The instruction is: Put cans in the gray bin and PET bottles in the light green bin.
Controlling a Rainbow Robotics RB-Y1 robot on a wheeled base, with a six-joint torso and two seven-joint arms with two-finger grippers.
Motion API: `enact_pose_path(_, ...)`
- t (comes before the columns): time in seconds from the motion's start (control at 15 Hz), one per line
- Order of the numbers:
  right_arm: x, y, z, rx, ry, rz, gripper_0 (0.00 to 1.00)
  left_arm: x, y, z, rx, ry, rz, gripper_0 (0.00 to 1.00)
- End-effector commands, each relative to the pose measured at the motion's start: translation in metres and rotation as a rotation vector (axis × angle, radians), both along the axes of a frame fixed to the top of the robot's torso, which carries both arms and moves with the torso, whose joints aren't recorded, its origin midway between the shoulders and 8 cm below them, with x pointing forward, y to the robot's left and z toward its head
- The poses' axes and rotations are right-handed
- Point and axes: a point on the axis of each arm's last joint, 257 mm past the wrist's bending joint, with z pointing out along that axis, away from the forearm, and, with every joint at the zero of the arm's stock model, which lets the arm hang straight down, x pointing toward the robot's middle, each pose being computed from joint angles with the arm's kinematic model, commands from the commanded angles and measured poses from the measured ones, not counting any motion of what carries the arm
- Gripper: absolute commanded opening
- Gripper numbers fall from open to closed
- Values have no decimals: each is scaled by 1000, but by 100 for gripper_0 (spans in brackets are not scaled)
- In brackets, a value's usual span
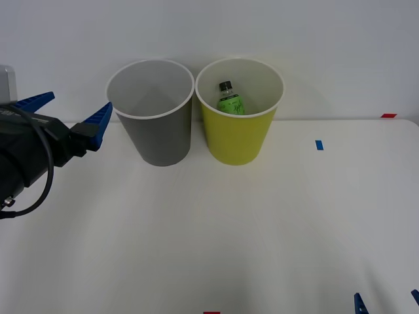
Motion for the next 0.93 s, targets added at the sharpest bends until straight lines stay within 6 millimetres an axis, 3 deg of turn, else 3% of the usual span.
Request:
enact_pose_path(0.07, 0, 0, 0, 0, 0, 0, 90, -8, 16, -18, -26, 28, 38, 100)
enact_pose_path(0.47, 0, 0, 0, 0, 0, 0, 89, -37, 25, -35, -110, -114, 93, 100)
enact_pose_path(0.73, 0, 0, 0, 0, 0, 0, 89, -61, 41, -79, -84, -159, 125, 100)
enact_pose_path(0.93, 0, 0, 0, 0, 0, 0, 90, -74, 53, -98, -73, -120, 158, 100)
